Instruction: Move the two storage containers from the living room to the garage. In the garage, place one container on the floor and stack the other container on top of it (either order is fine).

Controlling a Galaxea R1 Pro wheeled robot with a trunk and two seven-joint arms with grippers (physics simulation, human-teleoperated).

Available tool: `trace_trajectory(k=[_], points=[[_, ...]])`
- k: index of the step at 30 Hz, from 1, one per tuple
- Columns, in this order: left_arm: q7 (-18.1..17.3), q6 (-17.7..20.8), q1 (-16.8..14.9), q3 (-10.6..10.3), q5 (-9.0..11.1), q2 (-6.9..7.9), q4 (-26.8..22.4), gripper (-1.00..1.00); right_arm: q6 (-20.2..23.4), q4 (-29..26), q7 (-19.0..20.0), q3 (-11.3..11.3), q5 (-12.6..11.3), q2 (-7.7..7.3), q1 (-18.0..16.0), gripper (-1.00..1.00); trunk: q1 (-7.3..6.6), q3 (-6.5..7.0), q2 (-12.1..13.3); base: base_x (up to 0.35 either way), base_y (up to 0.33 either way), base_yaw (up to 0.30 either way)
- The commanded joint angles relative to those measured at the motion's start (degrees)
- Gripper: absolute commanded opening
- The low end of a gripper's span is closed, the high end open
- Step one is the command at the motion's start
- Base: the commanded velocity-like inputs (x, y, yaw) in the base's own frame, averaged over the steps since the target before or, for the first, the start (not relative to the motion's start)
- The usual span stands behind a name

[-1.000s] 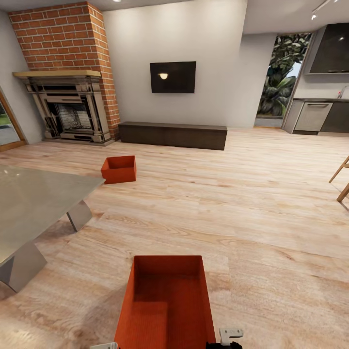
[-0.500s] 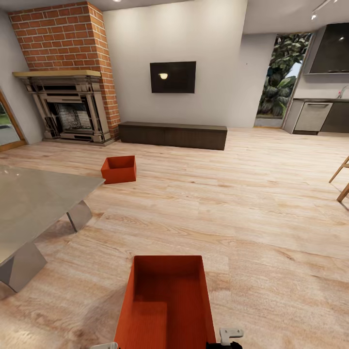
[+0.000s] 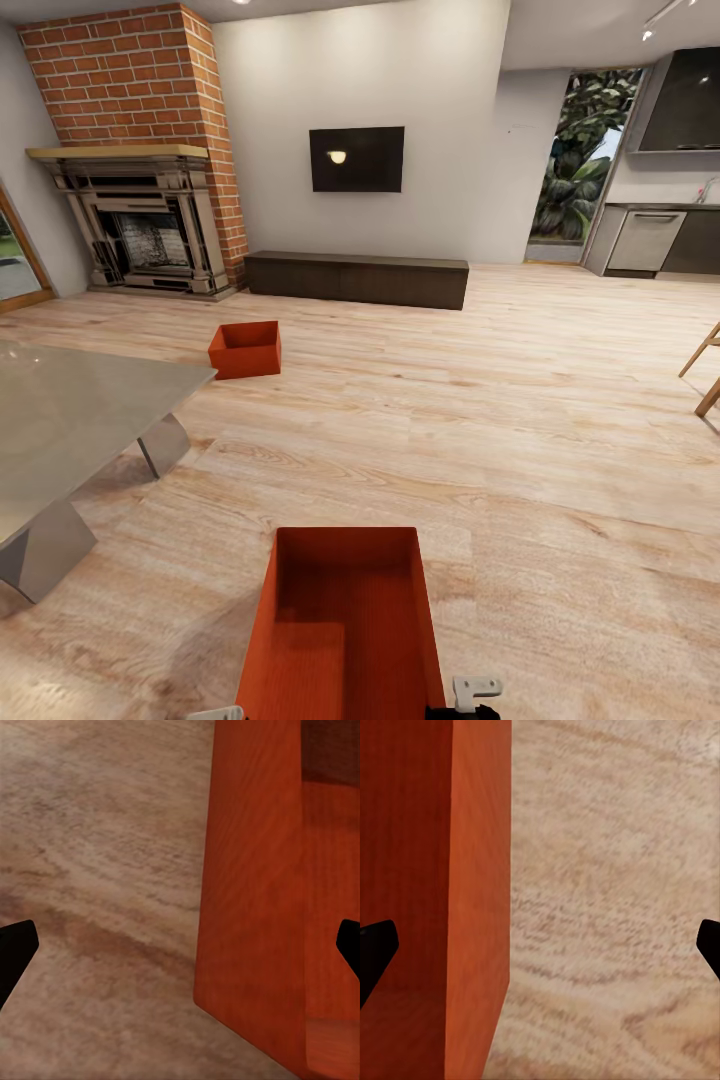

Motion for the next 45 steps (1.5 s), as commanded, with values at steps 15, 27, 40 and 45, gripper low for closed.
trace_trajectory(k=[15, 27, 40, 45], points=[[-0.4, -0.1, 0.0, 0.5, -0.3, -0.01, 0.1, 1.0, -0.1, 0.0, -0.3, 0.3, 0.0, 0.0, 0.0, 1.0, -0.01, -0.05, 0.0, 0.0, 0.0, 0.0], [-0.4, -0.1, 0.0, 0.5, -0.4, -0.04, 0.1, -1.0, -0.1, 0.1, -0.3, 0.3, 0.0, -0.01, 0.0, -1.0, -0.01, -0.05, 0.0, 0.0, 0.0, 0.0], [-0.4, -0.1, 0.0, 0.5, -0.4, -0.07, 0.1, -1.0, -0.1, 0.0, -0.3, 0.3, 0.0, 0.0, 0.0, -1.0, -0.01, -0.05, 0.0, 0.0, 0.0, 0.0], [-0.4, -0.1, 0.0, 0.5, -0.4, -0.07, 0.1, -1.0, -0.1, 0.0, -0.3, 0.3, 0.0, -0.01, 0.0, -1.0, -0.01, -0.05, 0.0, 0.0, 0.0, 0.0]])
